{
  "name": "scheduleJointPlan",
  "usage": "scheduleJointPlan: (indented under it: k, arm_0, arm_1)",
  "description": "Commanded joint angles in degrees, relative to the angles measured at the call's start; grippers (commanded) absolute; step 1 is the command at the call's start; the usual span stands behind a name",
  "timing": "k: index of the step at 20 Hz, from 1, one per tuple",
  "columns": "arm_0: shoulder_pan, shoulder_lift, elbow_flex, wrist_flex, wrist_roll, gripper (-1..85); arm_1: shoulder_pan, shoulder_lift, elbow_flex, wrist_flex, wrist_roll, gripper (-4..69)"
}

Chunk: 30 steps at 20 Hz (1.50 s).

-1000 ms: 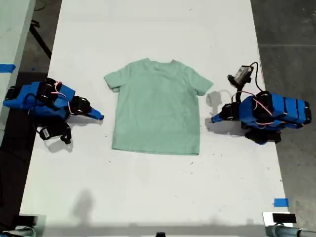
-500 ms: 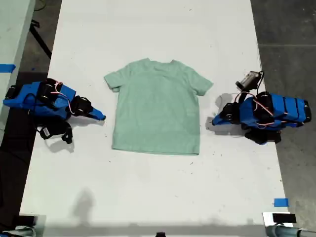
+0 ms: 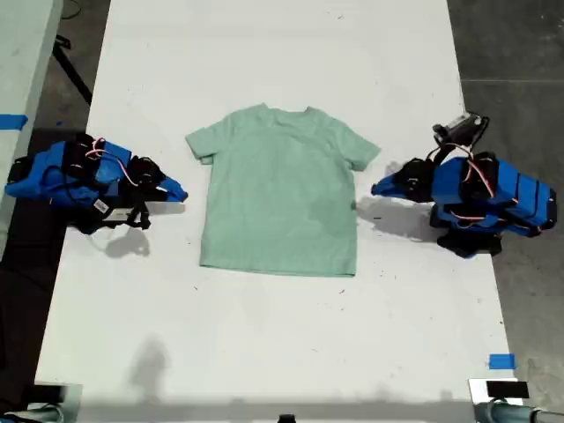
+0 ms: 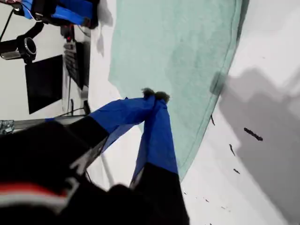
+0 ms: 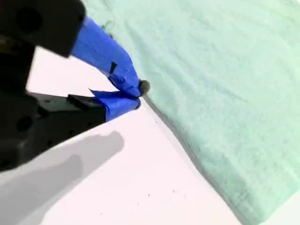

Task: Fold t-shirt

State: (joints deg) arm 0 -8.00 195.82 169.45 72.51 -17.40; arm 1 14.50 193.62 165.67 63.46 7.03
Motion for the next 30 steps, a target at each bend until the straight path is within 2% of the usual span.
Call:
scheduleJointPlan:
  k: [1, 5, 11, 14, 17, 19, 21, 23, 27, 30]
  arm_0:
    - [-4.7, -3.6, -8.3, 1.0, 4.3, 0.0]
    - [-11.8, -22.7, -23.6, 1.9, 11.5, 0.0]
    - [-22.5, -46.8, -47.8, 6.6, 24.3, 0.0]
    - [-27.9, -59.6, -60.7, 11.5, 30.3, 0.0]
    - [-34.3, -70.7, -72.3, 16.7, 35.8, 1.3]
    - [-37.1, -75.8, -77.9, 19.2, 38.2, 5.1]
    - [-38.5, -78.7, -80.7, 20.7, 39.7, 12.8]
    - [-38.7, -79.4, -80.9, 20.9, 41.3, 22.7]
    - [-38.8, -79.8, -79.3, 20.3, 42.5, 27.2]
    - [-38.8, -79.8, -77.8, 19.4, 42.5, 27.4]
  arm_1:
    - [4.0, -10.8, -12.3, 0.2, -5.8, -1.1]
    - [10.3, -29.8, -29.6, 4.6, -14.8, -1.1]
    - [22.8, -54.8, -58.8, 22.3, -28.0, -1.1]
    - [26.9, -66.4, -72.4, 27.3, -33.4, -1.1]
    - [30.0, -74.4, -81.1, 28.8, -37.5, -1.1]
    - [31.6, -77.5, -84.0, 29.0, -40.0, 1.0]
    - [32.1, -79.0, -85.1, 29.0, -42.1, 8.4]
    - [32.1, -79.5, -84.6, 29.1, -44.7, 22.0]
    - [33.9, -79.5, -78.6, 28.6, -47.7, 27.2]
    - [36.7, -78.7, -68.1, 23.0, -50.5, 28.9]
